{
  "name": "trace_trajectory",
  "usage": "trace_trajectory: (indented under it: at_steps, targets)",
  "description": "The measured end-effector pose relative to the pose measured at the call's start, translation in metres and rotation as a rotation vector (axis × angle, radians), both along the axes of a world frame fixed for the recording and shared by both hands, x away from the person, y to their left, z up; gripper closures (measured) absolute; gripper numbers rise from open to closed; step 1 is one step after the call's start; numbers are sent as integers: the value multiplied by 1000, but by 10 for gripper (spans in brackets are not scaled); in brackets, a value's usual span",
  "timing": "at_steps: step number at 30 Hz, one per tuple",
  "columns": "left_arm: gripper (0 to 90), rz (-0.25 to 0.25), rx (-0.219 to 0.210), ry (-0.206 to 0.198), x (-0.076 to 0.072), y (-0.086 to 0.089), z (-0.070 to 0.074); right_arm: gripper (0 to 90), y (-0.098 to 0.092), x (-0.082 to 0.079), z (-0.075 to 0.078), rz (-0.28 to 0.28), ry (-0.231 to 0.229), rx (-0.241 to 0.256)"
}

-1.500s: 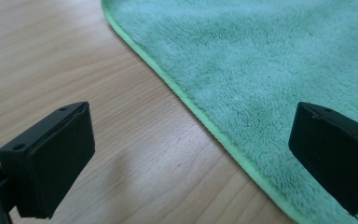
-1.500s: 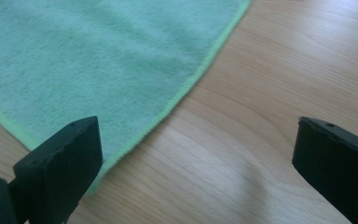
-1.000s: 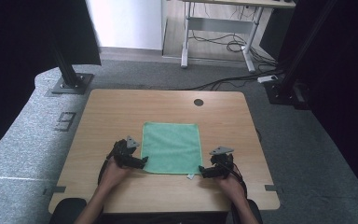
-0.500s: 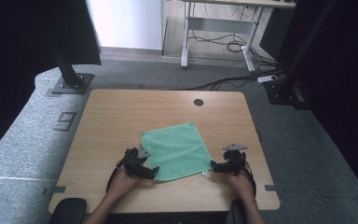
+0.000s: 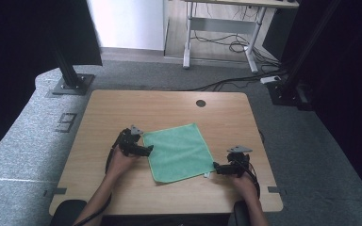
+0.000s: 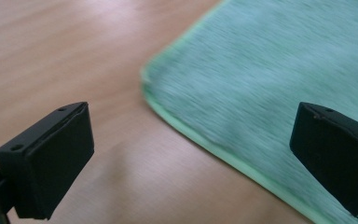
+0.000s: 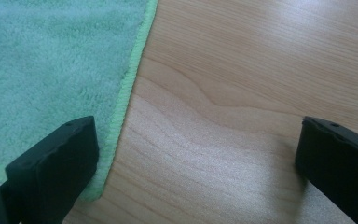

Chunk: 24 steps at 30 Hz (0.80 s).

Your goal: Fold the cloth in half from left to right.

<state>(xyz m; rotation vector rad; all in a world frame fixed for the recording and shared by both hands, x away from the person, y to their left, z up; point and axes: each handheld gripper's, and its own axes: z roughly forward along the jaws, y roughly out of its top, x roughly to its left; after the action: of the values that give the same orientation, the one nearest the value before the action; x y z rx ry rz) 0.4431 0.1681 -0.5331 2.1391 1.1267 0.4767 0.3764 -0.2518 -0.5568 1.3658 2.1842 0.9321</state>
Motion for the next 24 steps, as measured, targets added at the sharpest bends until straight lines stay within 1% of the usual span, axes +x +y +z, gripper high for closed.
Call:
trace_trajectory:
  at_steps: [6, 8, 10, 13, 15, 18, 19, 20, 22, 23, 24]
  targets:
    - [9, 47, -11, 11, 25, 9, 1, 0, 0, 0, 0, 0, 0, -1]
    - [10, 64, -1, 10, 31, 10, 0, 0, 0, 0, 0, 0, 0, -1]
    - [12, 86, -7, 17, 39, 12, 0, 0, 0, 0, 0, 0, 0, -1]
    - [12, 101, 0, 14, 43, 12, -1, 0, 0, 0, 0, -1, 0, -1]
    - [13, 107, -9, 26, 47, 12, -3, 0, 0, 0, 0, -1, 0, 0]
    - [13, 119, 17, 36, 51, 11, -9, 0, 0, 0, 0, -1, 0, 0]
    - [9, 124, 35, 44, 52, 11, -13, 0, 0, 0, 0, -3, 1, 0]
    - [0, 127, 16, 50, 53, 13, -15, 0, 0, 0, 0, -3, 1, 0]
    - [0, 132, 12, 50, 53, 13, -15, 0, 0, 0, 0, -3, 1, 0]
    - [0, 118, 22, 36, 53, 13, -15, 0, 0, 0, 0, -3, 1, 0]
    - [5, 118, 22, 36, 53, 13, -15, 0, 0, 0, 0, -3, 1, 0]
